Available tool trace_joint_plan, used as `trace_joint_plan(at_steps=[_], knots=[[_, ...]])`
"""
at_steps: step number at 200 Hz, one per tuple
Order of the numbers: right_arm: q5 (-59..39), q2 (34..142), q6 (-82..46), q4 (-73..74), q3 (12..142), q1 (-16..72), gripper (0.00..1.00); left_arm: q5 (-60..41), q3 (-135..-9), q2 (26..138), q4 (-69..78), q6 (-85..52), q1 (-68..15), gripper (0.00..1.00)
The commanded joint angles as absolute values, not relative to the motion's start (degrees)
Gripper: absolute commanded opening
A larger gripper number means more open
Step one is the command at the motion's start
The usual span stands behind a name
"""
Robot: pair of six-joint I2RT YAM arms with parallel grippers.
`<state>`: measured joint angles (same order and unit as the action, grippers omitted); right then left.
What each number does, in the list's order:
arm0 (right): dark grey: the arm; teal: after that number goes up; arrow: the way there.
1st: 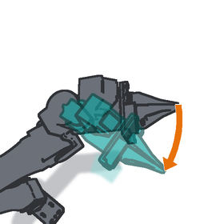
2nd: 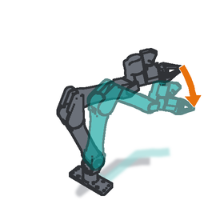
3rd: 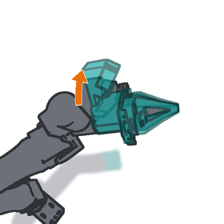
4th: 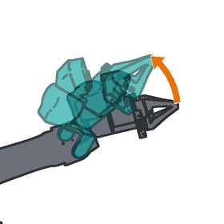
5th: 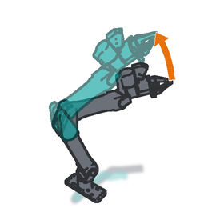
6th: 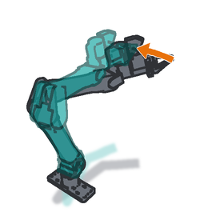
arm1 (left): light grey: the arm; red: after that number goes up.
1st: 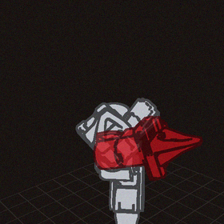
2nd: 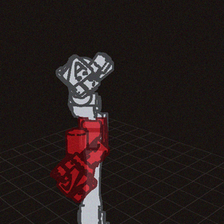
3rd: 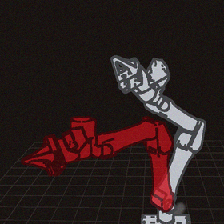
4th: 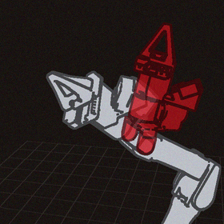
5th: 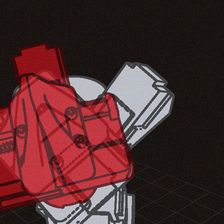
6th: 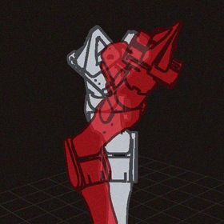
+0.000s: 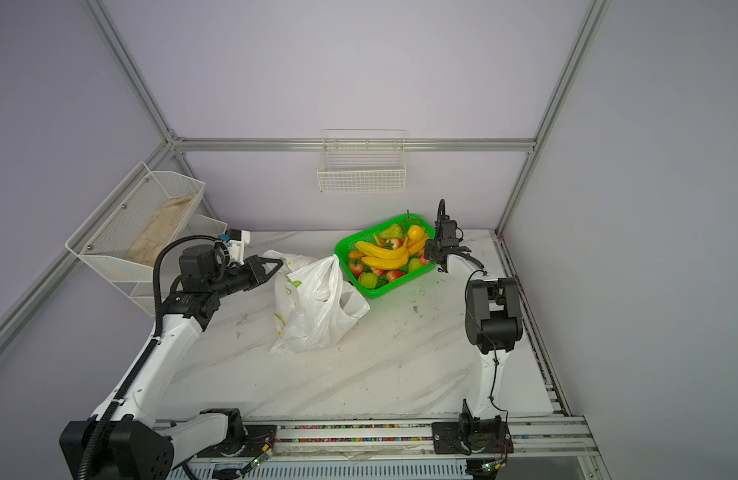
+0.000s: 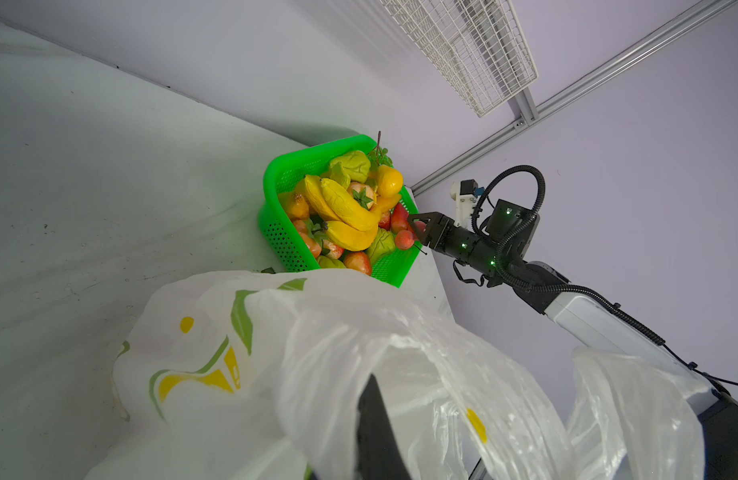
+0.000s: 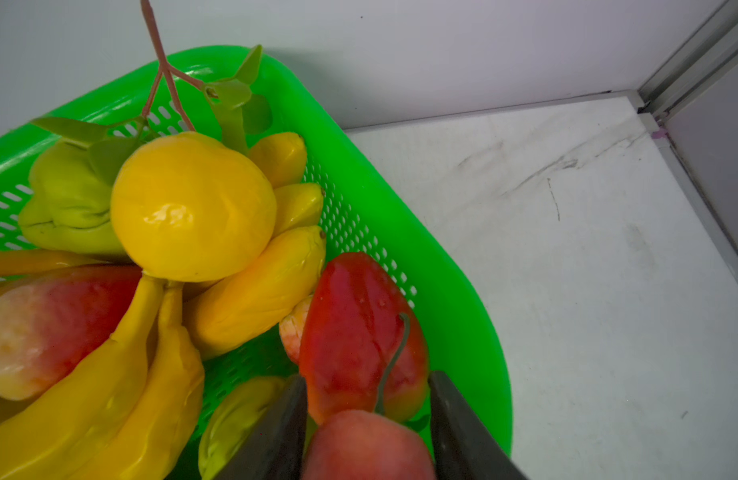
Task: Place the fake fruits into the plastic bag and tie a complex knot
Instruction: 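Move the right gripper over the basket and close on another pink peach, then lift the second peach and carry it into the bag mouth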
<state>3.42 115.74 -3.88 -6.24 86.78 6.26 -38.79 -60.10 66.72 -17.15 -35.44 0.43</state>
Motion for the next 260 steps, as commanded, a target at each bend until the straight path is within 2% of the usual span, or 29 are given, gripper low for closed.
trace_joint_plan(at_steps=[1, 46, 92, 129, 203, 232, 260], knots=[[3.3, 115.7, -3.3, -7.4, 88.1, 5.8, 0.45, -40.1, -58.3, 65.0, -14.2, -36.0, 1.0, 0.00], [2.3, 113.6, -3.3, -7.7, 87.9, 5.8, 0.37, -40.1, -58.2, 64.8, -14.1, -36.1, 1.0, 0.00], [-3.6, 102.5, -5.1, -5.0, 82.8, 5.8, 0.32, -40.3, -58.2, 64.8, -14.0, -36.3, 1.0, 0.00], [-17.8, 90.4, -11.4, 1.9, 71.5, 6.5, 0.30, -40.5, -58.2, 64.8, -13.9, -36.4, 1.0, 0.00], [-33.7, 66.8, -12.8, 4.8, 52.7, 23.5, 0.29, -42.2, -57.5, 66.6, -12.2, -38.2, 0.9, 0.00], [-37.4, 63.2, -10.4, 6.6, 47.2, 30.0, 0.29, -41.9, -57.4, 66.5, -12.1, -38.2, 0.8, 0.00], [-37.9, 65.0, -8.9, 9.5, 46.5, 33.8, 0.29, -42.8, -57.6, 67.2, -12.1, -38.5, 0.7, 0.00]])
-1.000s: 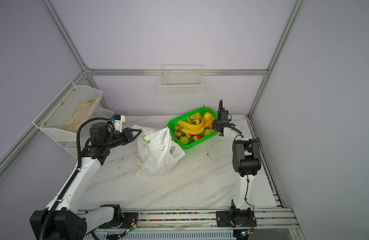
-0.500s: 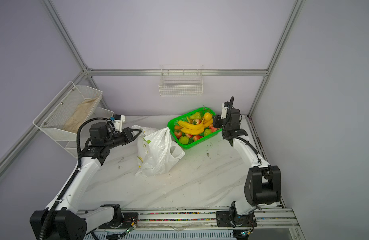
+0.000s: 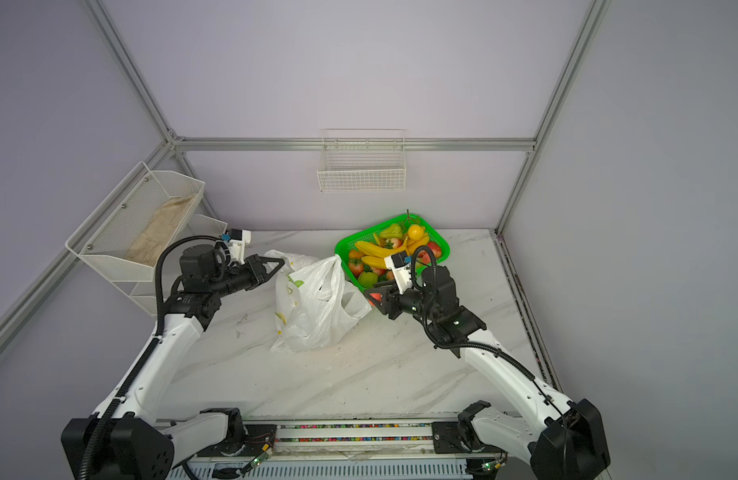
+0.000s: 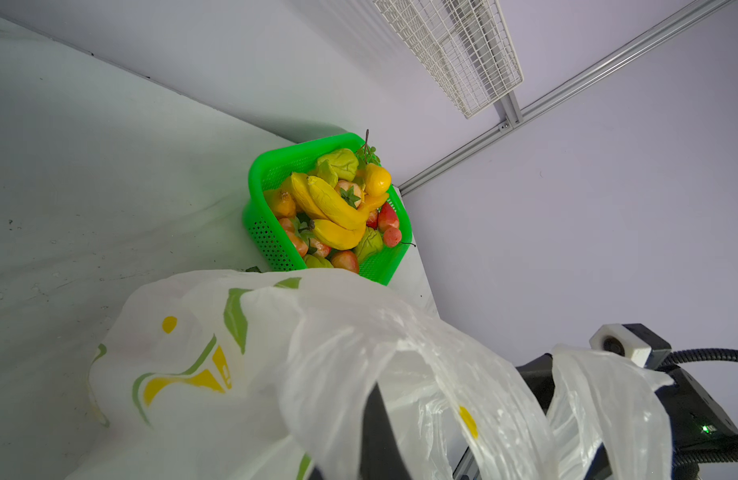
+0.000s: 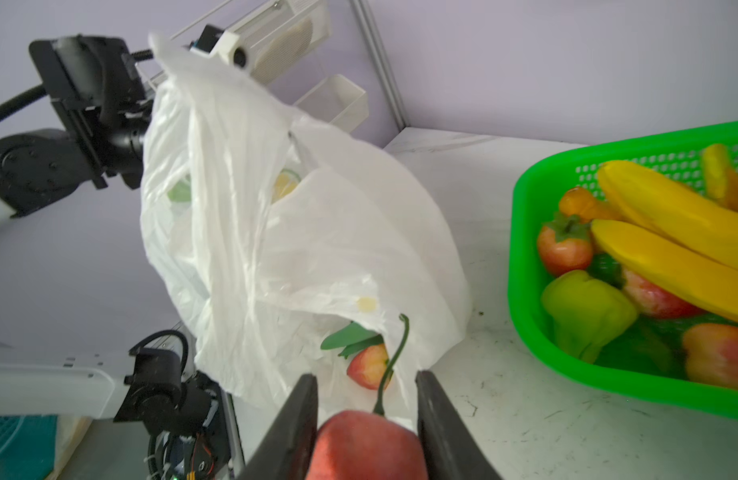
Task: Place the fake fruits into the plastic bag and tie a complex knot
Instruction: 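Lift the second peach and carry it into the bag mouth, then open the right gripper inside the bag and withdraw toward the basket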
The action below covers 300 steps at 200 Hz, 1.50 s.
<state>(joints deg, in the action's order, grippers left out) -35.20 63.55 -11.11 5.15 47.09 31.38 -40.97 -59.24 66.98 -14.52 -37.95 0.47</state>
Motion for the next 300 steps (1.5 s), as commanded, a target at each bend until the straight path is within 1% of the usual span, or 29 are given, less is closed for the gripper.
trace_joint_plan(at_steps=[1, 27, 49, 86, 102, 130, 157, 181, 212, 223, 236, 254, 274, 286, 300], knots=[[-37.9, 65.1, -8.9, 9.6, 46.6, 34.0, 0.29, -42.8, -57.6, 67.2, -12.1, -38.5, 0.7, 0.00], [-36.3, 69.5, -7.8, 11.4, 48.6, 37.3, 0.29, -41.9, -57.2, 67.1, -12.0, -38.4, 0.7, 0.00], [-35.5, 73.2, -6.9, 12.4, 50.0, 39.0, 0.29, -43.3, -57.7, 67.2, -11.9, -38.7, 0.8, 0.00], [-28.2, 80.1, -9.5, 13.0, 54.5, 39.2, 0.27, -42.8, -57.5, 66.4, -11.9, -38.4, 0.7, 0.00], [-27.6, 82.6, -10.9, 13.2, 56.7, 39.2, 0.27, -43.3, -57.7, 66.4, -11.9, -38.6, 0.6, 0.00], [-25.2, 84.5, -13.0, 12.5, 58.9, 39.1, 0.27, -43.2, -57.5, 66.2, -11.9, -38.5, 0.5, 0.00], [-20.8, 84.5, -12.9, 12.3, 59.0, 38.7, 0.28, -42.9, -57.6, 65.7, -11.9, -38.4, 0.4, 0.00], [-25.2, 88.0, -12.0, 11.4, 61.7, 40.5, 0.31, -43.2, -57.7, 66.0, -11.9, -38.5, 0.4, 0.00], [-20.8, 94.4, -10.8, 8.0, 65.6, 44.8, 0.33, -43.1, -57.6, 65.9, -11.9, -38.4, 0.3, 0.00], [-20.2, 96.5, -10.9, 7.4, 66.8, 45.6, 0.35, -42.9, -57.5, 66.0, -11.8, -38.4, 0.3, 0.00], [-19.5, 98.4, -10.8, 6.7, 67.8, 45.8, 0.40, -43.2, -57.7, 66.0, -11.9, -38.5, 0.3, 0.00], [-18.6, 99.0, -10.2, 6.2, 67.9, 45.8, 0.51, -42.9, -57.5, 65.7, -11.9, -38.4, 0.3, 0.00], [-19.8, 97.1, -10.0, 7.1, 66.9, 45.8, 0.63, -42.3, -57.4, 65.8, -11.8, -38.0, 0.2, 0.00], [-19.7, 95.6, -9.4, 7.0, 66.6, 45.8, 0.67, -42.9, -57.6, 65.9, -11.9, -38.2, 0.3, 0.00], [-19.2, 94.2, -9.1, 6.7, 65.9, 45.7, 0.67, -42.9, -57.7, 65.6, -11.9, -38.4, 0.2, 0.00]])
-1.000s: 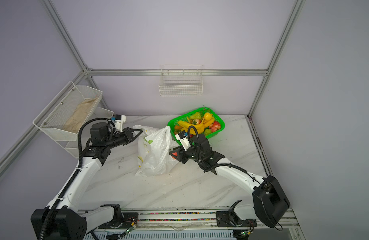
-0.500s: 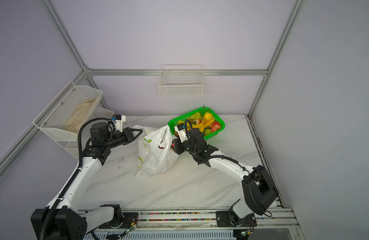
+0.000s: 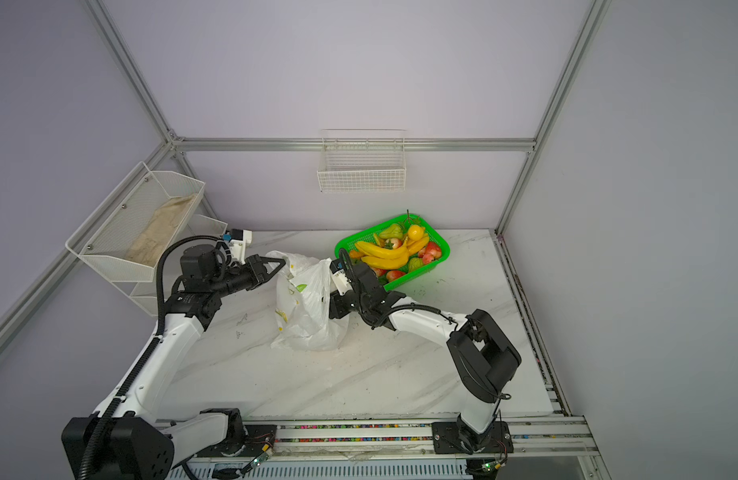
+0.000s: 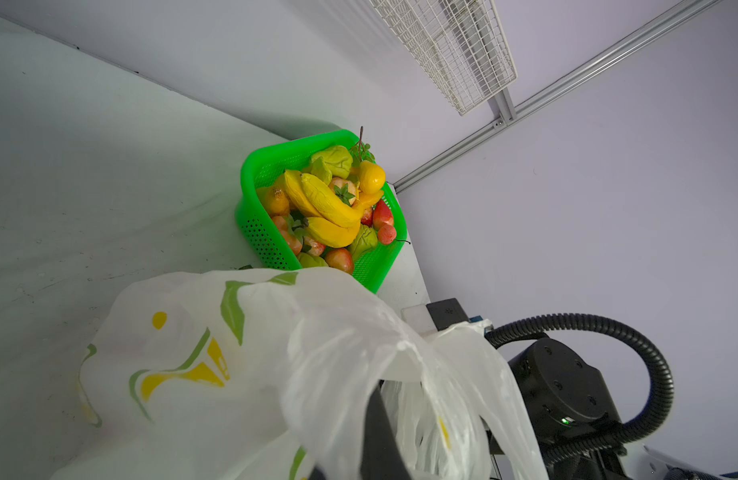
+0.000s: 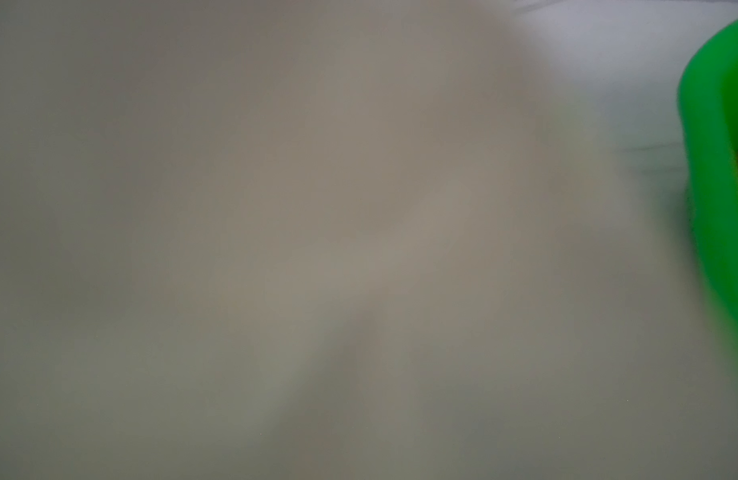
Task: Place the fake fruits into the plastic bag and tie a complex knot
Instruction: 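Open the right gripper inside the bag and withdraw toward the basket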
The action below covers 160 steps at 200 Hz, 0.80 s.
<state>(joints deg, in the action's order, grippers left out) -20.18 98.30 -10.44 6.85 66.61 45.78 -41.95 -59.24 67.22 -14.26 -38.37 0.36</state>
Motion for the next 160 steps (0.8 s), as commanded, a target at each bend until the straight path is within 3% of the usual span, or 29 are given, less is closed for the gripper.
trace_joint_plan(at_steps=[1, 85, 160], knots=[[-19.1, 94.0, -9.1, 6.7, 65.9, 45.7, 0.67, -42.9, -57.7, 65.6, -11.9, -38.3, 0.3, 0.00], [-26.0, 76.3, -8.8, 6.7, 58.2, 42.1, 0.67, -38.7, -58.0, 64.9, -14.3, -35.8, 1.2, 0.00], [-35.8, 65.1, -10.2, 7.5, 53.8, 30.4, 0.69, -38.7, -58.4, 64.9, -15.1, -36.6, 4.0, 0.00]])
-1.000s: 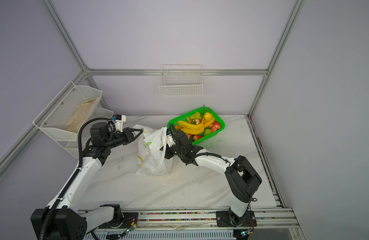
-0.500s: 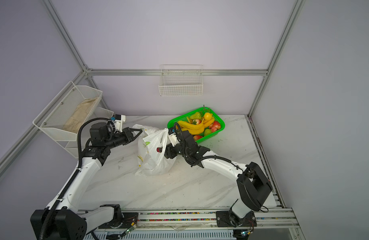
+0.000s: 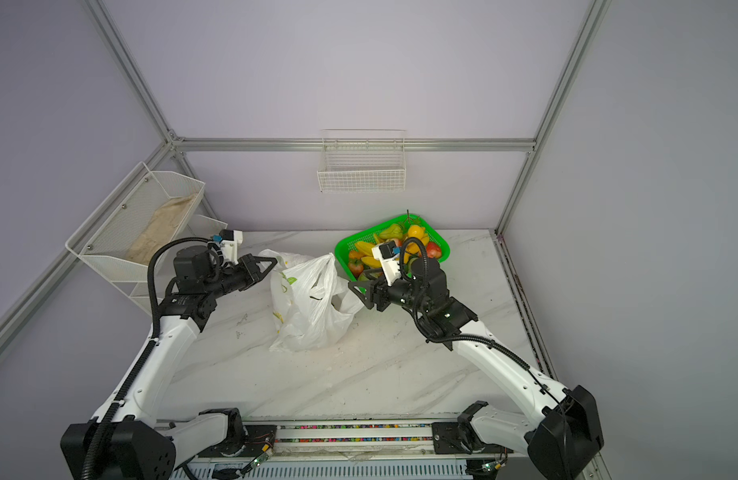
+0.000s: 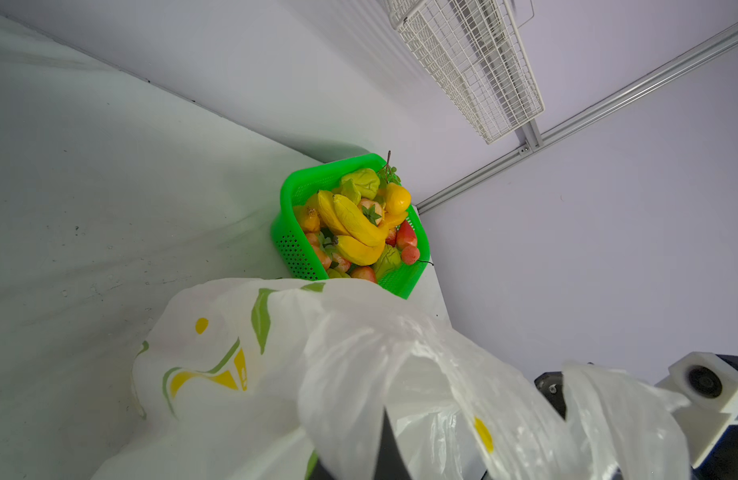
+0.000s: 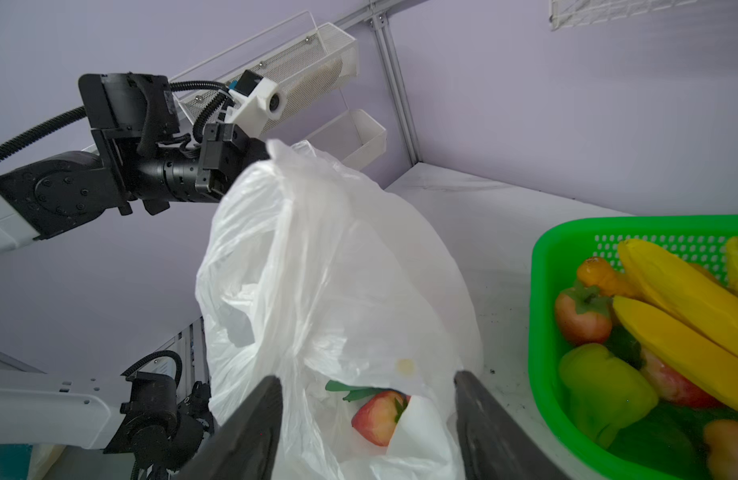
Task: Place the fake fruits into the plastic bag and tie a complex knot
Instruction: 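Open the right gripper inside the bag and withdraw toward the basket, then lower the right gripper onto the yellow pear and close on it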
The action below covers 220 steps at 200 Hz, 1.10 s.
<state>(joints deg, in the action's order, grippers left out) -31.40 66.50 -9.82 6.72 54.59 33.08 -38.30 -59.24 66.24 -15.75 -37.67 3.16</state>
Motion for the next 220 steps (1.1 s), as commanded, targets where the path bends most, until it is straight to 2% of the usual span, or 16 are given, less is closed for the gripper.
trace_joint_plan(at_steps=[1, 38, 61, 92, 118, 177, 220], knots=[[-35.8, 65.1, -10.2, 7.5, 53.8, 30.2, 0.69, -38.7, -58.4, 64.9, -15.1, -36.6, 4.1, 0.00], [-30.7, 67.6, -12.8, 7.6, 55.5, 20.3, 0.73, -39.1, -58.4, 65.0, -14.9, -36.8, 4.6, 0.00], [-21.3, 72.4, -13.2, 8.7, 57.5, 14.8, 0.75, -39.4, -57.9, 64.7, -13.9, -37.3, 4.6, 0.00], [-6.7, 82.3, -9.2, 9.3, 63.4, 13.5, 0.80, -40.7, -57.8, 65.0, -13.2, -38.2, 4.6, 0.00], [0.8, 92.8, -7.0, 8.6, 70.4, 13.1, 0.82, -41.1, -57.5, 64.8, -12.3, -38.7, 4.6, 0.00], [3.4, 114.7, -4.8, 6.2, 88.5, 12.0, 0.88, -41.5, -57.4, 65.0, -11.9, -38.9, 4.6, 0.00], [3.3, 125.2, -4.7, 4.1, 99.6, 10.7, 0.89, -41.6, -57.4, 65.5, -11.9, -38.8, 4.6, 0.00]])
